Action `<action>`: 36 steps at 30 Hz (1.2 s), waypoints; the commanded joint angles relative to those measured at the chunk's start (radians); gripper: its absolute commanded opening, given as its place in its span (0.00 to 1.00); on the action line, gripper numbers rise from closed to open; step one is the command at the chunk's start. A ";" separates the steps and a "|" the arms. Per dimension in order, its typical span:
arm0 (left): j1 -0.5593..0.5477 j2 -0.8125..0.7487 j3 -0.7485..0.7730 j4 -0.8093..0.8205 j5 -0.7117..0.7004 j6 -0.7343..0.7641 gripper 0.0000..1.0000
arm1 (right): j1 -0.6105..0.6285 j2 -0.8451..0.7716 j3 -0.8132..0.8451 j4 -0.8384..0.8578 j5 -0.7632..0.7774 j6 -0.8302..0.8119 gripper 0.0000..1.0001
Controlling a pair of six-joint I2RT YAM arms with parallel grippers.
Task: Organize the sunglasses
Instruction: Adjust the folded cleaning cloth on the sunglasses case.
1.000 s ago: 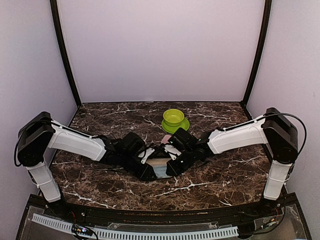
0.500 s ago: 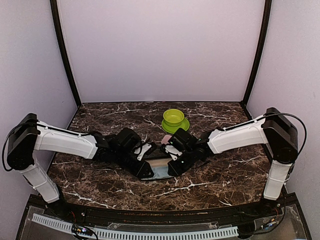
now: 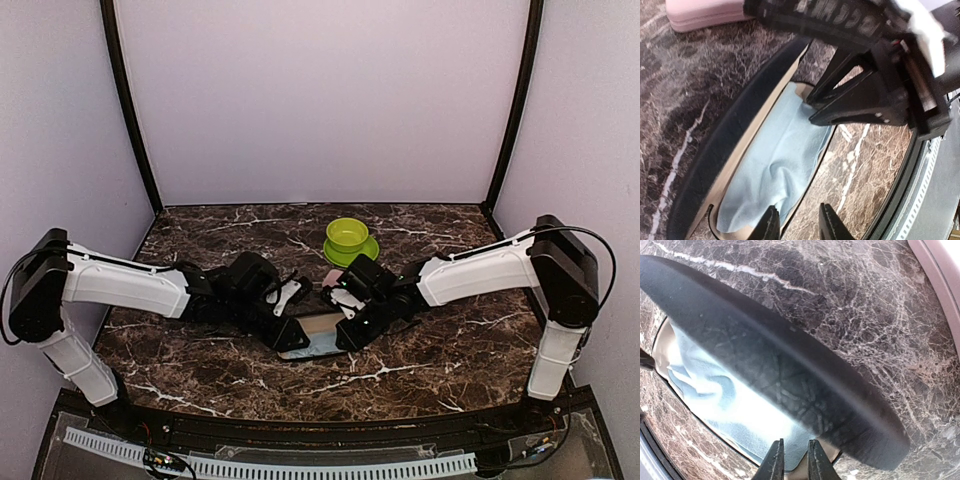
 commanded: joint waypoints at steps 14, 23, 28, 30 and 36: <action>-0.001 0.071 -0.031 -0.042 0.059 0.002 0.29 | -0.001 -0.032 0.007 -0.011 0.002 0.001 0.18; -0.001 0.088 -0.023 -0.116 0.113 -0.003 0.29 | -0.001 -0.028 0.005 -0.012 0.011 0.005 0.18; -0.001 0.079 -0.010 -0.156 0.120 0.004 0.30 | 0.001 -0.029 0.001 -0.015 0.013 0.007 0.18; -0.001 0.077 -0.005 -0.175 0.114 0.013 0.30 | 0.001 -0.028 0.001 -0.017 0.013 0.009 0.18; -0.001 0.070 0.013 -0.218 0.109 0.035 0.30 | 0.002 -0.029 0.001 -0.030 0.028 0.006 0.18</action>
